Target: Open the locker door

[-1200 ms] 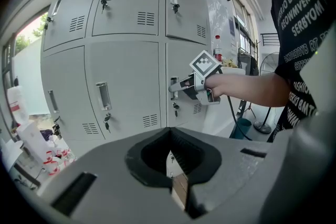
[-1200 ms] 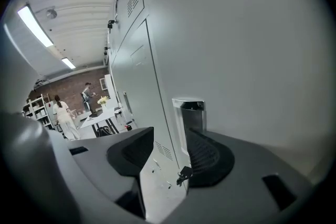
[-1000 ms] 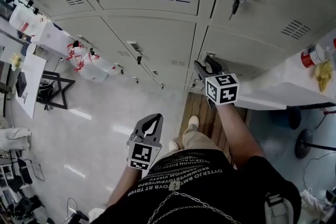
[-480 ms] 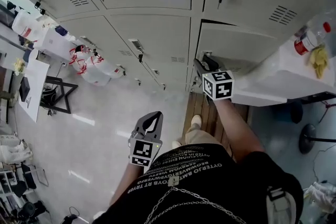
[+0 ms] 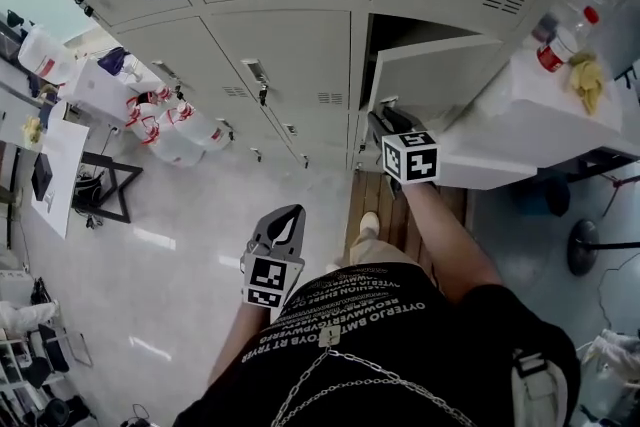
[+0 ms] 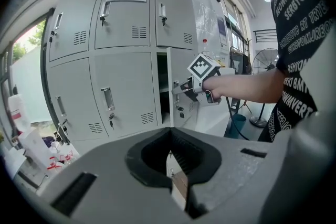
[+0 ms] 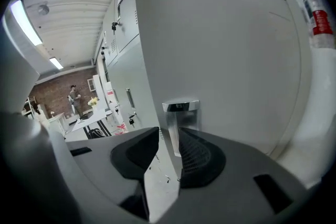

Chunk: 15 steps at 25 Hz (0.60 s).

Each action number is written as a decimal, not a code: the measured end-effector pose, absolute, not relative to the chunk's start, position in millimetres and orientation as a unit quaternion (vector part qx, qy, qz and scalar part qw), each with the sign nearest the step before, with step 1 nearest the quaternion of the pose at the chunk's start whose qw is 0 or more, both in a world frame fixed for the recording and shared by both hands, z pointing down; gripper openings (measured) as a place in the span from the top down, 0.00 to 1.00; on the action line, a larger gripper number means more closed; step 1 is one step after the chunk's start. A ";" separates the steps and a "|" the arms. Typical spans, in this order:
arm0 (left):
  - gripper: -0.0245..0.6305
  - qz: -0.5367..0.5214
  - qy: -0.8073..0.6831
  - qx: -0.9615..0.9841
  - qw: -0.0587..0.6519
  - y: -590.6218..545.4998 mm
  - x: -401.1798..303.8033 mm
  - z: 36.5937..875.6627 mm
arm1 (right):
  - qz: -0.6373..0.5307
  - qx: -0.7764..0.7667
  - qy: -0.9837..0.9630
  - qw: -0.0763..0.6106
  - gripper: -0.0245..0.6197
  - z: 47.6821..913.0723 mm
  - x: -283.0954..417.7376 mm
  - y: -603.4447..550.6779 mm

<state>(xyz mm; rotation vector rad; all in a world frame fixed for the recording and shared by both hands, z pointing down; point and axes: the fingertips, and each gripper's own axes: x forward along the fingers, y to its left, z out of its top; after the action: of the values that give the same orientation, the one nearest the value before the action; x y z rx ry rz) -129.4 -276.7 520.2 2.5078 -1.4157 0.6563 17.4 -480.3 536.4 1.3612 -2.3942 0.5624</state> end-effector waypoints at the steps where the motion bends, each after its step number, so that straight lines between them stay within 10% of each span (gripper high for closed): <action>1: 0.96 0.221 -0.475 0.847 0.092 -271.3 -128.3 519.8 | 0.198 0.483 -0.837 0.167 0.80 536.6 19.5 -477.9; 15: 0.96 0.198 -0.487 0.847 0.087 -210.7 -151.2 510.0 | 0.209 0.484 -0.835 0.158 0.80 535.4 46.5 -418.4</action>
<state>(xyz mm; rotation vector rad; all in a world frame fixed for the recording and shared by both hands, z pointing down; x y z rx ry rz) -151.2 -210.7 510.0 2.5208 -1.4487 0.5888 46.5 -418.4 535.4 1.3839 -2.3870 0.5982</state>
